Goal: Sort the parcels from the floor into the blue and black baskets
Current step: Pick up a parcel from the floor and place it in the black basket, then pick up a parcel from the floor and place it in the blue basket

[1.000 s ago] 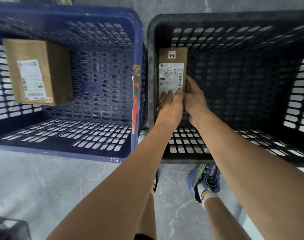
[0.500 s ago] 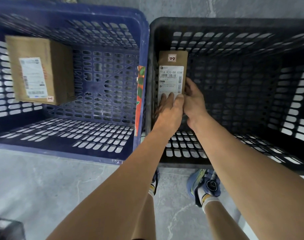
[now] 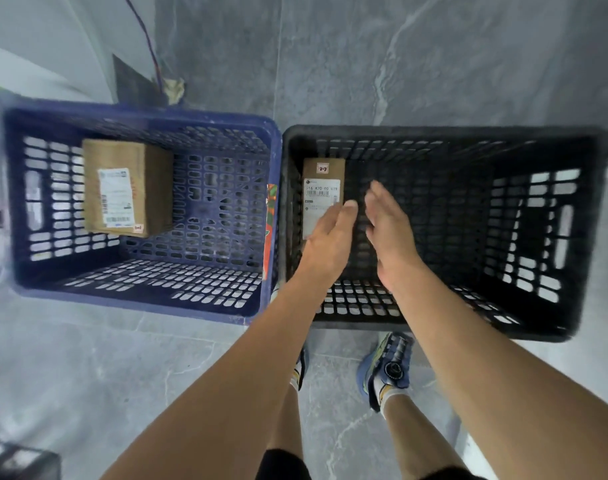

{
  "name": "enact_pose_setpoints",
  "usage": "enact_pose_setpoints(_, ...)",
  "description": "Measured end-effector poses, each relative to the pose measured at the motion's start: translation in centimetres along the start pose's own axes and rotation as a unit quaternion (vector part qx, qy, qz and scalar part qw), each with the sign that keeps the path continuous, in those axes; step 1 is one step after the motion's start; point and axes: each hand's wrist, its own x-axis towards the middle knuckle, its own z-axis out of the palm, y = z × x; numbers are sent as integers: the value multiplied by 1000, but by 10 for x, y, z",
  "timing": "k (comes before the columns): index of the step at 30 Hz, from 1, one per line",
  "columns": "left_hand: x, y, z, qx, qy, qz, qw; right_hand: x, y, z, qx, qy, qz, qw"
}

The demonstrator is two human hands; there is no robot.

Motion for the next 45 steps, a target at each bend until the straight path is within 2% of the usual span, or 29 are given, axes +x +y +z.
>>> enact_pose_setpoints(7,-148,153,-11,-72,9,85,994,-129,-160,-55,29,-14,-120,992)
enact_pose_setpoints(11,-226,238,-15,-63,11,163,985,-205,-260,-82,40,-3,-193,980)
enact_pose_setpoints(16,-319,321,-11,-51,-52,243,967,-300,-346,-112,86,57,-268,958)
enact_pose_setpoints(21,-402,375,-8,-23,-132,321,938,-398,-392,-123,112,127,-335,927)
enact_pose_setpoints(27,-492,403,-4,21,-236,389,890,-505,-411,-130,187,232,-391,871)
enact_pose_setpoints(33,-560,397,20,84,-336,418,840,-613,-394,-152,223,334,-413,818)
enact_pose_setpoints(39,-631,355,57,144,-444,424,777,-698,-336,-165,254,450,-413,750)
enact_pose_setpoints(45,-692,271,96,212,-531,401,716,-778,-244,-169,291,529,-394,693)
